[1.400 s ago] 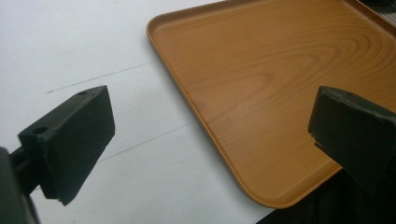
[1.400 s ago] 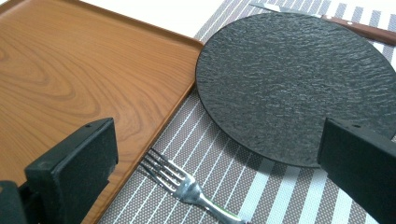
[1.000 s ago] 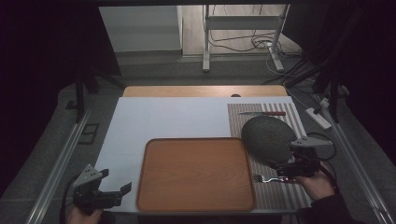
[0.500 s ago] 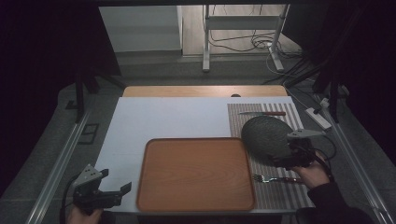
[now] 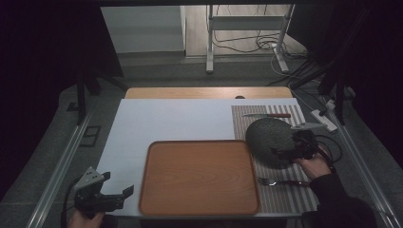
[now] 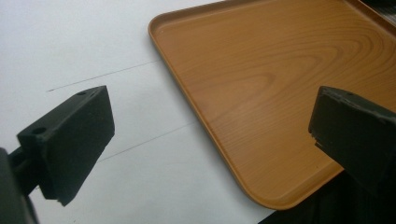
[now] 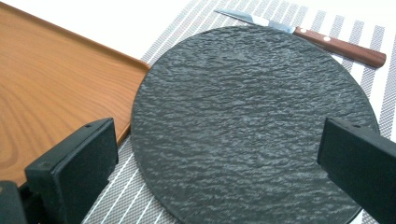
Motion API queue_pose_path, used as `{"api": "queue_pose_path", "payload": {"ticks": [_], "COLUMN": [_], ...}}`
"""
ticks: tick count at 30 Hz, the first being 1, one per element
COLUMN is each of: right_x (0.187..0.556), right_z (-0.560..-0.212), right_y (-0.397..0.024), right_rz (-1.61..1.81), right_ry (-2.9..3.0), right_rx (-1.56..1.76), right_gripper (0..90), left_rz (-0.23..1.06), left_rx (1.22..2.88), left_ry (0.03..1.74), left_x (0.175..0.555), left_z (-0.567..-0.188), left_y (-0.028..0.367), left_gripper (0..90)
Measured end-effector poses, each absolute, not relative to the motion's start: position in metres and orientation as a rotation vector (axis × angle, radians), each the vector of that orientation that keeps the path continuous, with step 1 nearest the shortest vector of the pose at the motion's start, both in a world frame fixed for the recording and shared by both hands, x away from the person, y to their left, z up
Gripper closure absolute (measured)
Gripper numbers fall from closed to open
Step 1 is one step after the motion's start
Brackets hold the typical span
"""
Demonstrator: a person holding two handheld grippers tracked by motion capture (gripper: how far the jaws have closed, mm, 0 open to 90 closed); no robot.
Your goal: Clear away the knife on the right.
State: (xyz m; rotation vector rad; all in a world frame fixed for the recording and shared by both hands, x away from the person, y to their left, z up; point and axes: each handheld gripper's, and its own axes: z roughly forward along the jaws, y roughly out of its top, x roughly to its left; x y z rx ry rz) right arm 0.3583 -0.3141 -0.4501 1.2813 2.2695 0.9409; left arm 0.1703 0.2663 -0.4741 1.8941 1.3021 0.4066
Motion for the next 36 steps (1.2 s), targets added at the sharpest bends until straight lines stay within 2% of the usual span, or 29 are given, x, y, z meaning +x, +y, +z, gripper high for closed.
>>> {"api": "queue_pose_path", "payload": {"ticks": [36], "right_x": [0.440], "right_z": [-0.461], "right_y": [-0.314], "right_rz": [0.860], "right_ry": [2.256], "right_rx": [1.398], "right_gripper": [0.0], "left_rz": [0.406], "left_rx": [1.895], "left_ry": [1.299], "left_x": [0.170], "left_z": [-0.474], "left_y": [0.266], "left_gripper": [0.9]}}
